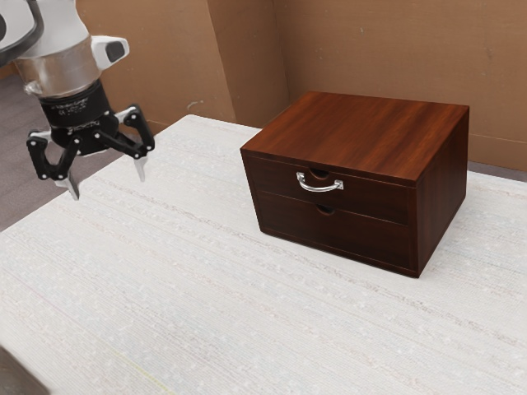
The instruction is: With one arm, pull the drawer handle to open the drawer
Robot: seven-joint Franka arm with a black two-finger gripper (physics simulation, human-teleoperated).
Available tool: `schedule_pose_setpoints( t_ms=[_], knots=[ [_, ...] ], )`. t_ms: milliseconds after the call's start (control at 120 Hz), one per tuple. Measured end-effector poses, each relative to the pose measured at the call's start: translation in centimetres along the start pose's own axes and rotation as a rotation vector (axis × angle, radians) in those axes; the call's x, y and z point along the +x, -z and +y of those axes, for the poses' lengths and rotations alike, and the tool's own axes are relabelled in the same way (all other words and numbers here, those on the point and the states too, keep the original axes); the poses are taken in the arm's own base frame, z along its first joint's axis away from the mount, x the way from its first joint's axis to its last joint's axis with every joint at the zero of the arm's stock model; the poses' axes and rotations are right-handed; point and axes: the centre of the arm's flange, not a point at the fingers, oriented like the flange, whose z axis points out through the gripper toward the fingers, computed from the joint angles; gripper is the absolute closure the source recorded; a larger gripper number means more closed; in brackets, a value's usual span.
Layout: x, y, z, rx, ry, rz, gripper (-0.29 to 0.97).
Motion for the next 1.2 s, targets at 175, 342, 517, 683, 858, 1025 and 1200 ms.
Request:
schedule_pose_setpoints(
  t_ms=[175, 342, 517, 683, 858, 1025, 1200],
  knots=[
    [0.3, -2.2, 0.7, 0.013, 0.168, -0.003, 0.0],
    [-0.7, -4.4, 5.1, 0.004, 0.226, 0.006, 0.0],
    [3.9, -7.6, 12.9, -0.067, 0.323, 0.041, 0.0],
    [3.9, -8.6, 18.1, -0.155, 0.351, 0.053, 0.0],
    [4.5, -10.7, 19.4, -0.215, 0.413, 0.028, 0.0],
    [4.8, -11.9, 21.0, -0.262, 0.447, 0.03, 0.0],
    [5.3, -12.9, 21.8, -0.295, 0.482, 0.027, 0.0]
  ],
)
